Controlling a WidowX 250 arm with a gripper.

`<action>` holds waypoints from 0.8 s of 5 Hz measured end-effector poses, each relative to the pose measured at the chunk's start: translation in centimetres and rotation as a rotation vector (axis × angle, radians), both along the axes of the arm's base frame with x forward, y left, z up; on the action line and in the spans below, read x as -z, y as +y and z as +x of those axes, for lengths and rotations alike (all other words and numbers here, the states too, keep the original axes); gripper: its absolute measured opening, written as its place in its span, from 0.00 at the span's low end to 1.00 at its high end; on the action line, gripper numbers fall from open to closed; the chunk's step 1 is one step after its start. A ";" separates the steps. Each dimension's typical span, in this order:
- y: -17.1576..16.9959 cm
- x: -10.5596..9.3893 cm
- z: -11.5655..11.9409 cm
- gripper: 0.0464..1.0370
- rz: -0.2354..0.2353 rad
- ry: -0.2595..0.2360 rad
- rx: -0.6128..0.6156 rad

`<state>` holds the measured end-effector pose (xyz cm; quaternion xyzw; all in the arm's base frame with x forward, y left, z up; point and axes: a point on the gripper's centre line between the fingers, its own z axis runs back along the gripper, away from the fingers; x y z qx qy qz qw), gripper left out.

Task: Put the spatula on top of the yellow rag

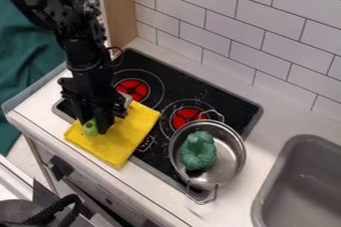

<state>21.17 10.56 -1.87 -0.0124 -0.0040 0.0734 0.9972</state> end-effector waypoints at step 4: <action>-1.7 -1.3 0.8 0.97 -0.018 0.000 -0.009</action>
